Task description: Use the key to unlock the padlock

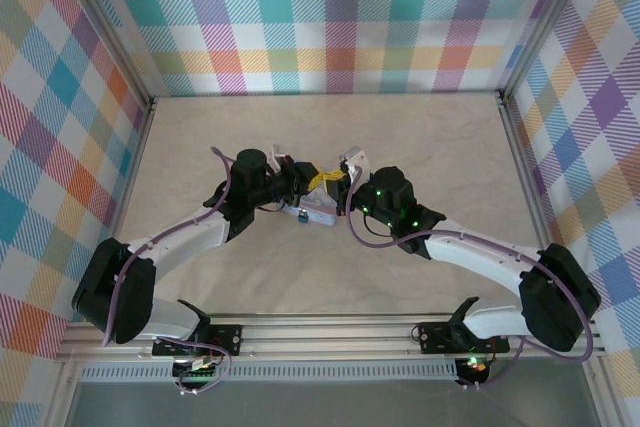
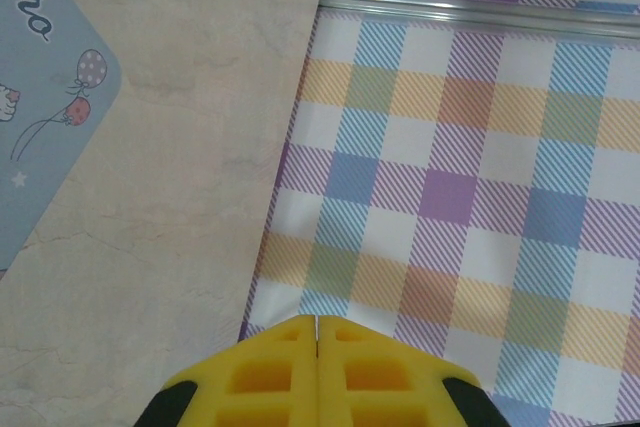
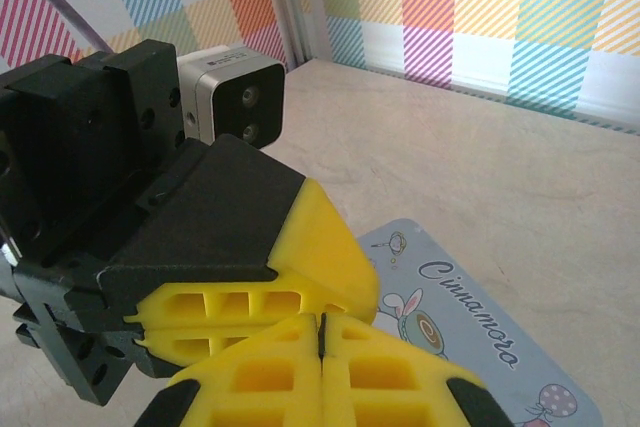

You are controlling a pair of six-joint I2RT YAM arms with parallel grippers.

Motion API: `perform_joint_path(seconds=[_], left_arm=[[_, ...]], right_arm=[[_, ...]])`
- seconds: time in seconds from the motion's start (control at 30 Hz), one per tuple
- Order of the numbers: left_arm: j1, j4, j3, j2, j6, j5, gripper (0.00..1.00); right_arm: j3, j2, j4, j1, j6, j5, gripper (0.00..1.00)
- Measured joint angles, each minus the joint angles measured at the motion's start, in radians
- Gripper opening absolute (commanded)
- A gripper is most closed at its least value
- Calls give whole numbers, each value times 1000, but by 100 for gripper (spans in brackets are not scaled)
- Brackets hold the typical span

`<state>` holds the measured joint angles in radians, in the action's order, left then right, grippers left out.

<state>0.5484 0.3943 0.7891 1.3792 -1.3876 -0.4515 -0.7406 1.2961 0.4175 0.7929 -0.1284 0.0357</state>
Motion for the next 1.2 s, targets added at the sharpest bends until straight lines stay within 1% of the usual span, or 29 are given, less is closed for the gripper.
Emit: perform_joint_path(seconds=[0.13, 0.3, 0.4, 0.47, 0.6, 0.7, 0.83, 0.93, 1.07, 1.2], left_arm=[[0, -15, 6, -3, 35, 0, 0], [5, -83, 31, -34, 143, 31, 0], [8, -91, 33, -60, 235, 64, 0], [17, -93, 33, -79, 304, 93, 0], [42, -60, 23, -130, 434, 151, 0], [49, 5, -4, -171, 488, 183, 0], [53, 73, -21, -201, 529, 211, 0], [56, 113, -30, -220, 547, 222, 0], [63, 145, -35, -240, 551, 233, 0], [66, 170, -47, -243, 550, 237, 0]], right_arm=[[0, -7, -10, 0, -14, 11, 15], [16, -70, -18, -7, -46, 19, 33], [42, -132, -18, -38, -90, -3, 42], [63, -173, -17, -80, -130, -45, 47], [88, -206, 5, -191, -251, -207, 52], [95, -196, 56, -245, -356, -335, 56], [94, -140, 164, -249, -488, -481, 57], [90, -74, 258, -248, -584, -557, 59], [60, 11, 361, -230, -681, -610, 59], [-6, 69, 415, -203, -724, -635, 59]])
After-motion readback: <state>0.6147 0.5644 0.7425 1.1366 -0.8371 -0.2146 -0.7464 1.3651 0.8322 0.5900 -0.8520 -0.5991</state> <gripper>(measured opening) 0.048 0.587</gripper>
